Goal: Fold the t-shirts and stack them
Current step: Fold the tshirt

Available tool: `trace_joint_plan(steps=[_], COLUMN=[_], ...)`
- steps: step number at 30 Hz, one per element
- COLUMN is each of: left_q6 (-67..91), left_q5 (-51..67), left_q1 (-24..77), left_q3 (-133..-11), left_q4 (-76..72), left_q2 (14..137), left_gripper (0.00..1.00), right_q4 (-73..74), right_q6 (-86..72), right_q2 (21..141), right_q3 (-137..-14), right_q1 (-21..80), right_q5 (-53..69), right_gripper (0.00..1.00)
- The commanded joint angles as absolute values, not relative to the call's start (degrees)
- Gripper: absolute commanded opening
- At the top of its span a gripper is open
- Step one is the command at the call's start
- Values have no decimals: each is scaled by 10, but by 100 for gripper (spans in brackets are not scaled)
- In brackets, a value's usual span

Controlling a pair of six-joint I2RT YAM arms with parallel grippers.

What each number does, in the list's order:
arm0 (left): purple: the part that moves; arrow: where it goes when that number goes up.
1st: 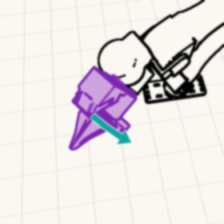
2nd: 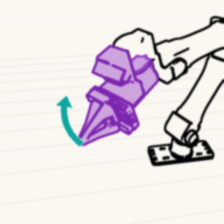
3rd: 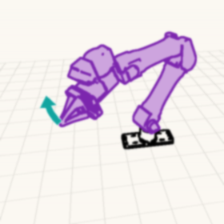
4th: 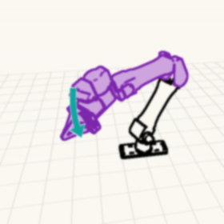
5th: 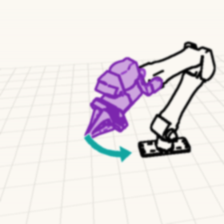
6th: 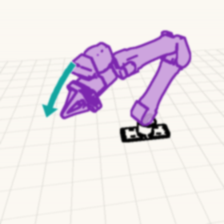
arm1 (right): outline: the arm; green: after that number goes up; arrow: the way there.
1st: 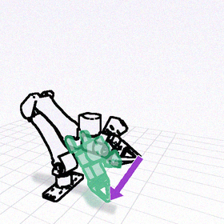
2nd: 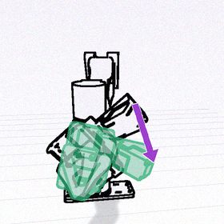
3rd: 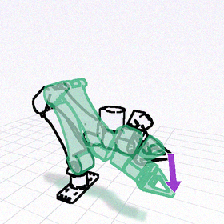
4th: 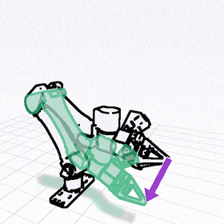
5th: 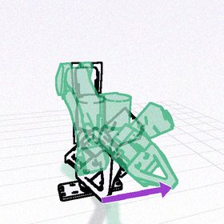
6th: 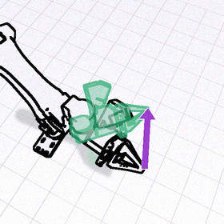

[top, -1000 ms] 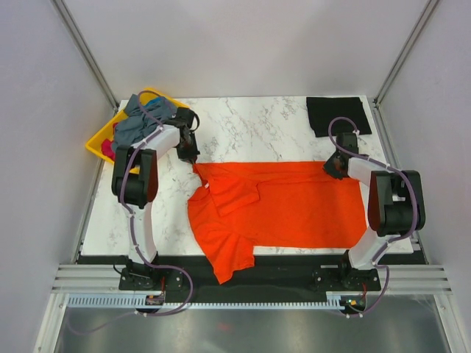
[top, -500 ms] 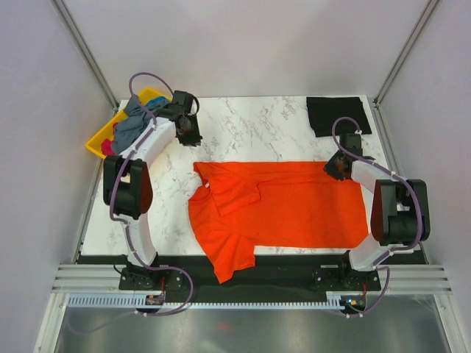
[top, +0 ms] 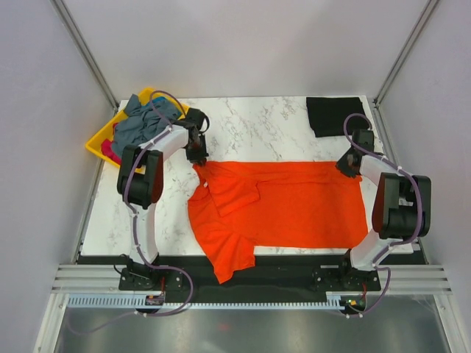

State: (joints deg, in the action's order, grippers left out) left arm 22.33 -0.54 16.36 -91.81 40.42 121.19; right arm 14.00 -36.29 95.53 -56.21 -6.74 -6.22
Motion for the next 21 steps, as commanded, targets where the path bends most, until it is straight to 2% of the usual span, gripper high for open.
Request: trace_joint_plan(steps=[1, 11, 21], left_q6=[220, 186, 196], left_q5=[-40, -81, -103], left_q1=[163, 159, 139], left_q3=[-946, -1048, -1070], left_q4=[403, 428, 439], left_q2=[1244, 1319, 1335], left_gripper=[23, 22, 22], right_q4=[128, 64, 71], right_q6=[-347, -374, -398], right_q2=[985, 1017, 1026], right_q3=[-576, -564, -562], right_q1=[-83, -111, -131], right_q5=[-83, -75, -136], right_gripper=[27, 26, 24])
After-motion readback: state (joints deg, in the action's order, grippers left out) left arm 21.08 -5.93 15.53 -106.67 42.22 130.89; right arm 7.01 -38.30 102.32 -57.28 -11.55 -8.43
